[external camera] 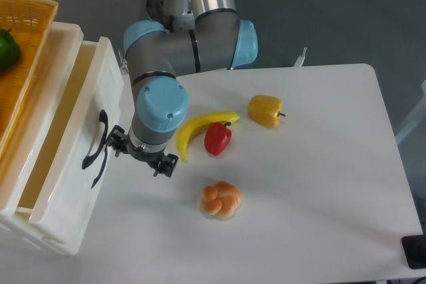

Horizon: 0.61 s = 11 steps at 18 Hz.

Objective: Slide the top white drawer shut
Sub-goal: 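Continue pushing the drawer front until flush with the cabinet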

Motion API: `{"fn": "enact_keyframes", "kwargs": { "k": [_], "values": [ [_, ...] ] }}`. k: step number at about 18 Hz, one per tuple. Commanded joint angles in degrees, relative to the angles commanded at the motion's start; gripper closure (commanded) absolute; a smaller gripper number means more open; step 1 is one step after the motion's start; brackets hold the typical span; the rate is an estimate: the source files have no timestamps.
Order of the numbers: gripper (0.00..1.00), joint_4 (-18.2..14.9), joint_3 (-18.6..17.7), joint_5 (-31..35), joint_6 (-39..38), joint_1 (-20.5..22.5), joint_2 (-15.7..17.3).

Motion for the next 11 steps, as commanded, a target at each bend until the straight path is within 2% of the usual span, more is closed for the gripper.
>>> {"fn": "enact_keyframes", "kwargs": {
  "k": [11],
  "values": [
    [0.0,0.1,0.1,-0.1,-0.1,-0.6,0.0]
  ]
}}
